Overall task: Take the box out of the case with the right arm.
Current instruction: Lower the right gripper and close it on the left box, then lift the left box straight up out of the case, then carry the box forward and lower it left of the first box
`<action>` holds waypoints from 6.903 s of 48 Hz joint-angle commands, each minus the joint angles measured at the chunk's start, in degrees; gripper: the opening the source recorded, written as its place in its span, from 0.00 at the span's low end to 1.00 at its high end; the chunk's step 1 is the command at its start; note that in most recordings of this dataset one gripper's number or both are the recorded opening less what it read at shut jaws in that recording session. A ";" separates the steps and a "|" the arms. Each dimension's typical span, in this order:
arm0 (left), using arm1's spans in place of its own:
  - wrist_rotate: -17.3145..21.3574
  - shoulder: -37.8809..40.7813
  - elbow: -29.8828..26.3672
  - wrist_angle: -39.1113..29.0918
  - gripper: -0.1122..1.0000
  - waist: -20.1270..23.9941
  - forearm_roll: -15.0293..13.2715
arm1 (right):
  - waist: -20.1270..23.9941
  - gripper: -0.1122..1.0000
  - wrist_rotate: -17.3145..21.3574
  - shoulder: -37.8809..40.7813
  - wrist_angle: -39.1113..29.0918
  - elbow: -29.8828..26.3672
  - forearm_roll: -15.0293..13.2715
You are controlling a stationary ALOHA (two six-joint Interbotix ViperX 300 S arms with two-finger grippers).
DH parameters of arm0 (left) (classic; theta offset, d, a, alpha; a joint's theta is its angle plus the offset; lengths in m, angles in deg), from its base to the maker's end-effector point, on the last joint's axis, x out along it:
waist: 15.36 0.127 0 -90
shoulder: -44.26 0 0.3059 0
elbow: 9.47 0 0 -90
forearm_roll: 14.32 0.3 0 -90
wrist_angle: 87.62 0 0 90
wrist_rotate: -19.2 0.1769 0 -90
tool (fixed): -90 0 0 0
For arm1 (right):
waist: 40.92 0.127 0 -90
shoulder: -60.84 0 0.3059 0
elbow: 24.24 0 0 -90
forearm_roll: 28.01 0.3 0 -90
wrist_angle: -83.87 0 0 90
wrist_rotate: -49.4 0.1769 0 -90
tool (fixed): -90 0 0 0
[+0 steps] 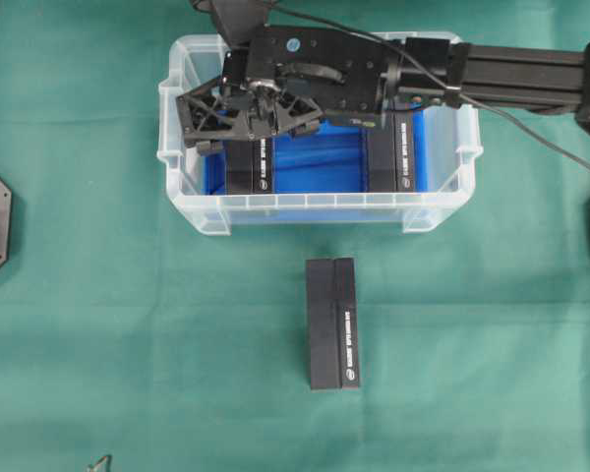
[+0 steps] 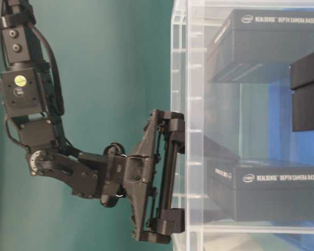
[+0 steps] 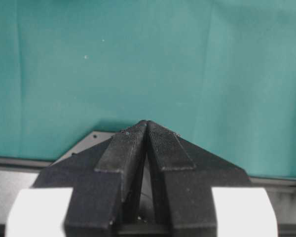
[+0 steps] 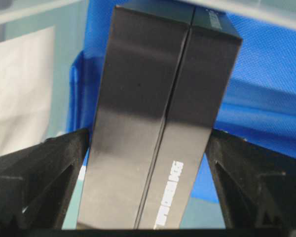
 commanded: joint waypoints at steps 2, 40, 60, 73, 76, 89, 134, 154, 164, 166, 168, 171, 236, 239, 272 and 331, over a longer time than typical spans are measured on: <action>0.00 0.26 -1.58 0.18 0.10 0.18 0.09 | 0.09 0.94 0.09 -1.14 0.44 -0.53 0.09; 0.09 0.26 -1.58 0.18 0.10 0.18 0.09 | 0.18 0.90 2.02 0.70 0.88 -0.53 0.53; 0.09 0.18 -1.58 0.18 0.10 0.18 0.09 | 0.26 0.74 3.43 0.79 1.05 -0.53 0.35; 0.09 0.18 -1.58 0.18 0.10 0.18 0.09 | 0.35 0.74 3.43 0.62 0.79 -0.88 0.18; 0.09 0.18 -1.49 0.18 0.10 0.18 0.09 | 0.35 0.73 3.52 0.18 0.62 -1.05 0.18; 0.09 -0.09 -1.49 0.18 0.10 0.18 0.09 | 0.35 0.71 4.39 -3.08 -4.13 -2.02 -1.05; 0.09 -0.26 -1.49 0.18 0.10 0.18 0.26 | 0.18 0.71 3.96 -5.89 -24.61 -23.91 -3.87; 0.09 -0.26 -1.58 0.18 0.10 0.18 0.26 | 0.35 0.71 3.96 -5.98 -28.39 -29.18 -3.87; 0.09 0.00 -1.49 0.18 0.10 0.18 0.26 | 0.44 0.71 3.96 -5.89 -28.39 -30.15 -3.87; 0.09 0.00 -1.58 0.18 0.10 0.18 0.26 | 0.44 0.71 3.96 -5.98 -28.39 -30.32 -3.87; 0.09 0.09 -1.58 0.18 0.10 0.18 0.26 | 0.44 0.71 3.96 -5.98 -28.39 -30.41 -3.87; 0.09 0.09 -1.58 0.18 0.10 0.18 0.26 | 0.53 0.71 3.96 -5.89 -28.39 -30.41 -3.87; 0.09 -0.18 -1.49 0.18 0.10 0.18 0.26 | 0.62 0.71 3.96 -5.98 -28.39 -30.41 -3.87; 0.09 -0.18 -1.49 0.18 0.10 0.18 0.26 | 0.62 0.71 3.96 -5.89 -28.39 -30.41 -3.87; 0.09 -0.18 -1.49 0.18 0.10 0.18 0.26 | 4.83 0.71 6.94 -5.89 -30.15 -31.29 -3.87; 0.00 -0.26 -1.49 0.18 0.10 0.18 0.26 | 22.24 0.71 23.64 -2.90 -31.11 -30.94 -3.25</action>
